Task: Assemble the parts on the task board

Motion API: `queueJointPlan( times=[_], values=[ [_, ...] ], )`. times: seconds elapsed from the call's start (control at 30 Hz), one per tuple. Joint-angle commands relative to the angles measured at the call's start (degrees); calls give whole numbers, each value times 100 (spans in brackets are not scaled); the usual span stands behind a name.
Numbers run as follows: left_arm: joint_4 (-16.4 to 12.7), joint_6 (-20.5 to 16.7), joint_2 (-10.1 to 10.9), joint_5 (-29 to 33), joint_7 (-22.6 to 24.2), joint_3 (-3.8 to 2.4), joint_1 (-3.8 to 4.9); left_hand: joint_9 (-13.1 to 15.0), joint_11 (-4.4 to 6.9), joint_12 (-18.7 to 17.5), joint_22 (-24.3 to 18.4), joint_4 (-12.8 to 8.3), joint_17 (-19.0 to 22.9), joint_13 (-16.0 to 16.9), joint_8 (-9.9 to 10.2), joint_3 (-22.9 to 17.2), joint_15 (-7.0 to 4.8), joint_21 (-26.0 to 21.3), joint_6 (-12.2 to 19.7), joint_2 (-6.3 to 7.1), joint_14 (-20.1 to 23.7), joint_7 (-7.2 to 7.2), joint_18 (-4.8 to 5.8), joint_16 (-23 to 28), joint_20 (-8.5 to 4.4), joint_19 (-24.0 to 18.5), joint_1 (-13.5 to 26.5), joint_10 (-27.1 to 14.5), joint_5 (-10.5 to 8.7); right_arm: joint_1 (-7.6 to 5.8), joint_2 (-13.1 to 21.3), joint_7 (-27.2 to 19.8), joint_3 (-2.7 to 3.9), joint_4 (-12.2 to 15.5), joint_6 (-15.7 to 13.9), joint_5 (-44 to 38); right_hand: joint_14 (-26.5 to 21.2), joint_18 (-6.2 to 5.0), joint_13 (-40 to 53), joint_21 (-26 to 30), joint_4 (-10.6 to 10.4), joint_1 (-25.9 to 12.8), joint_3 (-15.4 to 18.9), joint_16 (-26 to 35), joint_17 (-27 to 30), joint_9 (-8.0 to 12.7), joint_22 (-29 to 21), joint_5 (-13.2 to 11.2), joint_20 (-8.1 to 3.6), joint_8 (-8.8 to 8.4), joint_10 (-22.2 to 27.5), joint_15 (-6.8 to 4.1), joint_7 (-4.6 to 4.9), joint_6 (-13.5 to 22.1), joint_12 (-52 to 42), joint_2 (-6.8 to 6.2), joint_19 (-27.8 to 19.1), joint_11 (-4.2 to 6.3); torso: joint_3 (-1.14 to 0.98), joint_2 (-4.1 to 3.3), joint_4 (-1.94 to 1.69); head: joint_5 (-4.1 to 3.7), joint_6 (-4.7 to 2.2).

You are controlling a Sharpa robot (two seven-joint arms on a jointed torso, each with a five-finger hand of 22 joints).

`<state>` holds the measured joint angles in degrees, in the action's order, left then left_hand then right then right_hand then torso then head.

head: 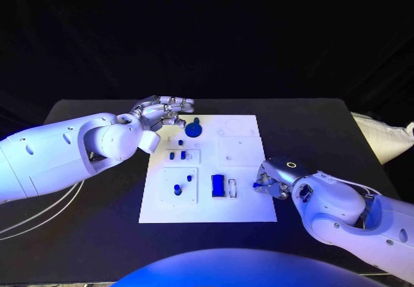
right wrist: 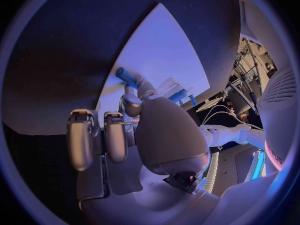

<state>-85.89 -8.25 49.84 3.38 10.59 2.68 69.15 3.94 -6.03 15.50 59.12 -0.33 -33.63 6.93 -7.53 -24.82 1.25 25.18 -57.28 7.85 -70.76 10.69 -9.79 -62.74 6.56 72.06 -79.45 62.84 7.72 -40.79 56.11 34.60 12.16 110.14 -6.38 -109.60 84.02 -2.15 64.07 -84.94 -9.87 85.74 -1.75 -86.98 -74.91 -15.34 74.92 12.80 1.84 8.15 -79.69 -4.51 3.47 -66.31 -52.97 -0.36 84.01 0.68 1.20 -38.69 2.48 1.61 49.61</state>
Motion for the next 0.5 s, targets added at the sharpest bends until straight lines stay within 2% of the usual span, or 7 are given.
queueJointPlan(
  times=[0.03, 0.13, 0.2, 0.3, 0.47, 0.5],
  values=[
    [-19, 113, -8, -25, 18, -3, 2, 0, -7, 18, -6, -12, 2, 9, -25, 24, -16, -23, 31, -57, 42, -6, -58, -10, 5, -32, -3, -40, 17, 70, -4, 22, -54, -8, -669, 585, 509, 61, 38, -41, -183, -224, -94, -25, -1113, -58, 974, 68, -39, 21, -50, -18, 1, 13, 0, 90, 309, 38, 3, -2, -7, 8, -2],
    [-24, 115, -8, -26, 14, -3, 2, 0, -7, 18, -6, -12, 2, 9, -25, 24, -16, -23, 31, -57, 42, -6, -58, -10, 5, -32, -3, -40, 17, 61, -6, 9, -43, 56, -1196, 1027, 514, 65, 79, -51, -327, -386, -180, -37, -1131, -73, 987, 7, -35, 8, -86, -24, -7, 5, -47, 48, 316, 45, 6, -5, -11, 14, -1],
    [-25, 118, -9, -26, 13, -3, 2, 0, -7, 18, -6, -12, 2, 9, -25, 24, -16, -23, 31, -57, 42, -6, -58, -10, 5, -32, -3, -40, 17, 38, -13, -15, -34, 86, -1363, 1395, 517, 67, 114, -60, -414, -472, -255, -45, -1143, -83, 997, 4, -38, -2, -108, -23, -5, 2, -88, 31, 322, 44, 6, -4, -12, 21, -3],
    [-27, 133, -8, -43, 10, -4, 2, 0, -6, 22, -6, -18, 10, 9, -26, 23, -17, -24, 34, -57, 46, -6, -58, -8, 5, -32, -9, -43, 18, -7, -42, -43, -28, 100, -1448, 1754, 519, 69, 152, -67, -522, -576, -351, -49, -1150, -93, 1005, -13, -35, -21, -128, -20, -1, 9, -128, 21, 326, 37, 8, 2, -5, 32, -9],
    [-38, 148, -8, -77, 9, -4, 2, 0, -6, 23, -6, -19, 12, 9, -27, 23, -17, -24, 34, -56, 47, -6, -58, -7, 5, -32, -11, -44, 18, -54, -120, -57, -23, 101, -1462, 2087, 520, 70, 162, -70, -532, -584, -375, -51, -1153, -97, 1010, -12, -36, -23, -132, -20, 0, 7, -138, 10, 328, 37, 7, -1, -9, 48, 4],
    [-40, 149, -9, -82, 10, -4, 2, 0, -6, 23, -6, -19, 12, 9, -27, 23, -17, -24, 34, -56, 47, -6, -58, -7, 5, -32, -11, -44, 18, -62, -151, -57, -23, 94, -1440, 2211, 520, 70, 165, -70, -534, -587, -380, -52, -1155, -98, 1010, -11, -36, -23, -133, -20, 0, 6, -141, 5, 328, 37, 12, 1, -13, 50, 7]
  ],
)
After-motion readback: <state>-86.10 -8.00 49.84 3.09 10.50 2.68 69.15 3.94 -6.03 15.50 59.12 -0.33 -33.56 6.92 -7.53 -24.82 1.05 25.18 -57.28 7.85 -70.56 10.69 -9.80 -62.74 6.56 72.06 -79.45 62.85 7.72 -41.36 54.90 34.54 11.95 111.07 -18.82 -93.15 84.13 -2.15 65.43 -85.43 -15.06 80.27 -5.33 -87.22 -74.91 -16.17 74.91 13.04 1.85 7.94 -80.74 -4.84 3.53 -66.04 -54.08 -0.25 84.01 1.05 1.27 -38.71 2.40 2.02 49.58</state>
